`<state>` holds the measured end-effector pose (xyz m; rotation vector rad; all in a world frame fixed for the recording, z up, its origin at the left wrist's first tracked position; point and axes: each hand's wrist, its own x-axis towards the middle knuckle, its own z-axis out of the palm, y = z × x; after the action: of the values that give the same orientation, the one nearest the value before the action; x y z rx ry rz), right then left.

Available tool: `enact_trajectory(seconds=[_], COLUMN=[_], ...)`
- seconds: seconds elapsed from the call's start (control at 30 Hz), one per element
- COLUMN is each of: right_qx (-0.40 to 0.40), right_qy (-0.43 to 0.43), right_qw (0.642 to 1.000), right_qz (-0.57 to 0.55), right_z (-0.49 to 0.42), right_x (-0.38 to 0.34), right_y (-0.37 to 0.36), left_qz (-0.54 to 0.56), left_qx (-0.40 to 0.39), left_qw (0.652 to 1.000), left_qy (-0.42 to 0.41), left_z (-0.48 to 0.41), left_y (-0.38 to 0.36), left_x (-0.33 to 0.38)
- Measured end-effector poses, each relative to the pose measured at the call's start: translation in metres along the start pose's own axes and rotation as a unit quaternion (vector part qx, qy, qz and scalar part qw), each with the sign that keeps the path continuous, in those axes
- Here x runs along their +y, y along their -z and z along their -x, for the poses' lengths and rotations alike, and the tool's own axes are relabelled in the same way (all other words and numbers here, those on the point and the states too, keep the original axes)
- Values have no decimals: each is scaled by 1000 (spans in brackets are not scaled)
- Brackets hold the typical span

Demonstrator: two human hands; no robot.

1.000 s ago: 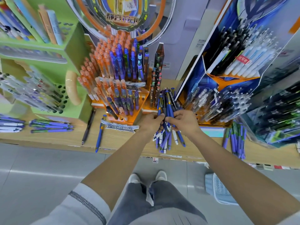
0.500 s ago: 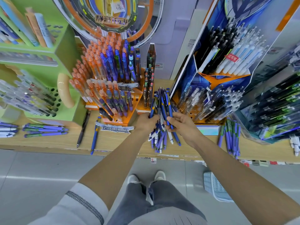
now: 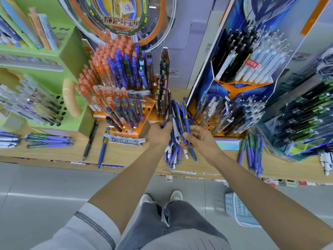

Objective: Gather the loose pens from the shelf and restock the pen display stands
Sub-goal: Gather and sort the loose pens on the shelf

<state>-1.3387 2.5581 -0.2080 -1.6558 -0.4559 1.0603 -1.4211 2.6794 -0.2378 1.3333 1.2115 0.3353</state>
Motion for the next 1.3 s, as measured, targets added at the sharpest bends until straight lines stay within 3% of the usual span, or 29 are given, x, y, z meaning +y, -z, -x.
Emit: enact_trajectory(seconds=[0.27, 0.4, 0.53, 0.7, 0.9, 1.07, 1.3], right_qx=[-18, -42, -93, -49, 46, 64, 23], right_qy=[13, 45, 74, 60, 54, 26, -32], right_qw=[999, 998, 993, 996, 994, 992, 998], right_qz=[27, 15, -15, -52, -82, -109, -49], right_z=[2, 5, 12, 17, 45, 75, 85], right_x=[7, 2, -1, 11, 39, 64, 67], right_y=[7, 3, -15, -52, -111, -173, -244], left_qz=[-11, -58, -10, 7, 96, 62, 10], left_qx=[-13, 5, 5, 13, -83, -143, -73], left_qw=[1000, 994, 988, 993, 991, 987, 997], left_qy=[-3, -93, -153, -118, -37, -35, -34], left_z=[2, 15, 36, 48, 49, 50, 29], left_y=[-1, 12, 42, 88, 128, 177, 249], left_x=[4, -1, -26, -57, -56, -73, -107])
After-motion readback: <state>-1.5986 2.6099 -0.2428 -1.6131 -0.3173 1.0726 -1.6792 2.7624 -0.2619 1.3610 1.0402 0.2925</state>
